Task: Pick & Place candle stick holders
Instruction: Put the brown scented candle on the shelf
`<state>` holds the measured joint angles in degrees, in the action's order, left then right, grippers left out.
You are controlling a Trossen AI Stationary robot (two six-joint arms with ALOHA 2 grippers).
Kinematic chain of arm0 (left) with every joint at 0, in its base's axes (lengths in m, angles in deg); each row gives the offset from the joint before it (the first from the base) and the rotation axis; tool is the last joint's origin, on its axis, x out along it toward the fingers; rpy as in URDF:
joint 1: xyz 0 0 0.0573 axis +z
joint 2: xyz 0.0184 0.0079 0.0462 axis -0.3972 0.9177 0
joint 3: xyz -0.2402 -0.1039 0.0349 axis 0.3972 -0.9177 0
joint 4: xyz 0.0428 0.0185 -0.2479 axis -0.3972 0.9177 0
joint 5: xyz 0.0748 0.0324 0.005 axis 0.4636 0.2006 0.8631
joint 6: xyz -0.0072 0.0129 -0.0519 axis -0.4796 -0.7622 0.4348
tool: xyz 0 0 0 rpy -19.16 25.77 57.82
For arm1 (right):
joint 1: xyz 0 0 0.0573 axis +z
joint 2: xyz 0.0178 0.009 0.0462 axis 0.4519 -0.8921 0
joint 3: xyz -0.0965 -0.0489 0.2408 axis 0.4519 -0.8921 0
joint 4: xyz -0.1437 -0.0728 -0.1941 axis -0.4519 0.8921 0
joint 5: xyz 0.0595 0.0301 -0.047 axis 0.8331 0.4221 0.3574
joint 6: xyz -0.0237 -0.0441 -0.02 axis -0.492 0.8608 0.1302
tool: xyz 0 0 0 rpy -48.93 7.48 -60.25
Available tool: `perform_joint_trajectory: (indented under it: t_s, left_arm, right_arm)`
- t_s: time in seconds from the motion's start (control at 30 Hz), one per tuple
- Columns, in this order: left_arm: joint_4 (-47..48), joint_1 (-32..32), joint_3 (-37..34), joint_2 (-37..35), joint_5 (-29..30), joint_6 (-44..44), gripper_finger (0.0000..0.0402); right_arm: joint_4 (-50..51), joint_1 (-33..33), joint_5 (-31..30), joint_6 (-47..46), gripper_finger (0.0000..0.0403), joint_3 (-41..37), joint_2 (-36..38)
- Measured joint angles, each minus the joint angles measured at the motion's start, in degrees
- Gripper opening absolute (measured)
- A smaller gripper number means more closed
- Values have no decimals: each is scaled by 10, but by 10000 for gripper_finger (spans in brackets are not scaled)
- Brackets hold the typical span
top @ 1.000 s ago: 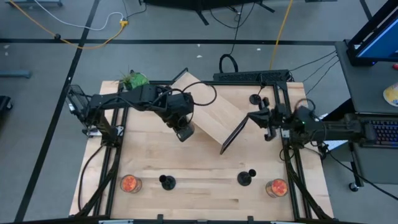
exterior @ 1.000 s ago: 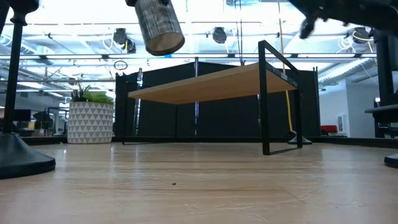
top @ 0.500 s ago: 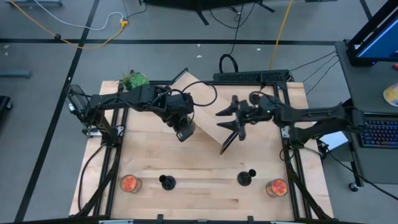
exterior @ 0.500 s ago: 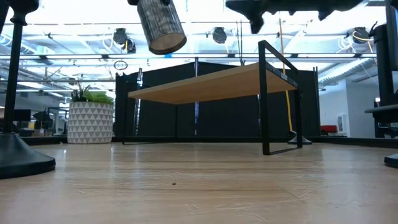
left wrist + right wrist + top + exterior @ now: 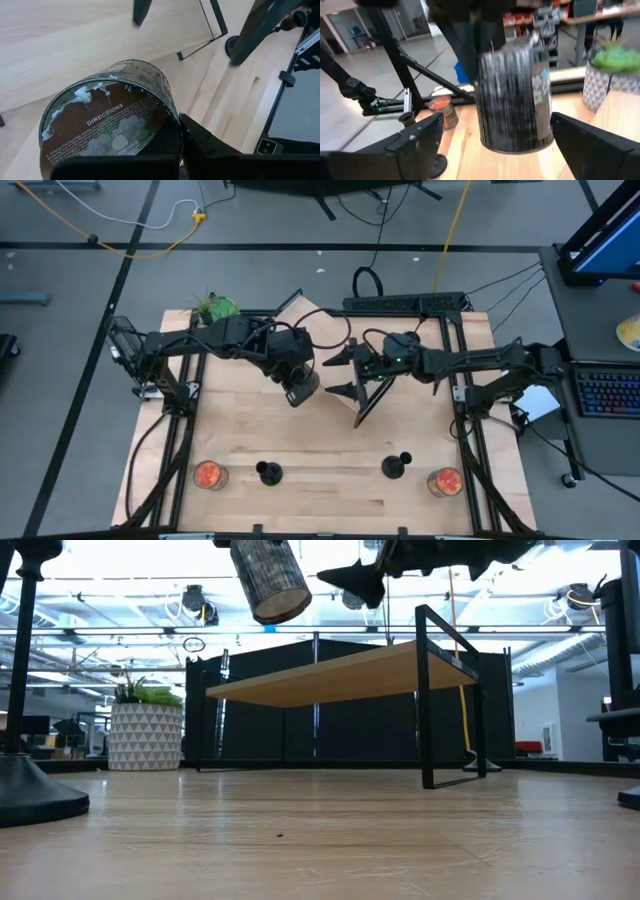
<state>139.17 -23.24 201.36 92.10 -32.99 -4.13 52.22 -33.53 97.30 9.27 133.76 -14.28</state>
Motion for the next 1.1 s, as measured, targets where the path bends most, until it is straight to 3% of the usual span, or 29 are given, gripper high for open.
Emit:
perform_joint_trajectory:
  t_s: [0.27,1.1]
  left_arm:
    - [0,0,0,0,-6,-4,0]
    - [-51,3,0,4,-27,-35,0]
  right_arm:
    - [58,0,-7,-3,398,61,-56]
    - [54,0,-15,3,400,106,-111]
